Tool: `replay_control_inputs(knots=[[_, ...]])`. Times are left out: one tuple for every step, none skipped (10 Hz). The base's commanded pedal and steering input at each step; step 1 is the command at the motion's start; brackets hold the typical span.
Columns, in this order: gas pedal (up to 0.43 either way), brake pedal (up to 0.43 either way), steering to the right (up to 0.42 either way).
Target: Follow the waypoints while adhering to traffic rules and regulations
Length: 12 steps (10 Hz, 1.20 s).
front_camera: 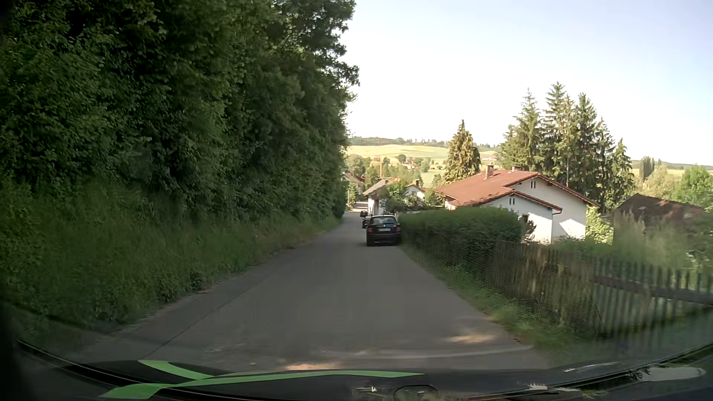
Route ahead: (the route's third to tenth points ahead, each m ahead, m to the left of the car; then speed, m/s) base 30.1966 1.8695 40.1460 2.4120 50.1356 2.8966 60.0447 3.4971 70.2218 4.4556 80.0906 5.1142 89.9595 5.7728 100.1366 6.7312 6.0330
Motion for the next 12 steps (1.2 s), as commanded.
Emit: replay_control_inputs(knots=[[0.0, 0.171, -0.125], [0.0, 0.171, -0.116], [0.0, 0.171, -0.108], [0.0, 0.177, -0.098], [0.0, 0.177, -0.089], [0.0, 0.171, -0.079], [0.0, 0.171, -0.071], [0.0, 0.177, -0.06], [0.0, 0.171, -0.047], [0.0, 0.165, -0.034], [0.0, 0.159, -0.023], [0.0, 0.159, -0.018]])
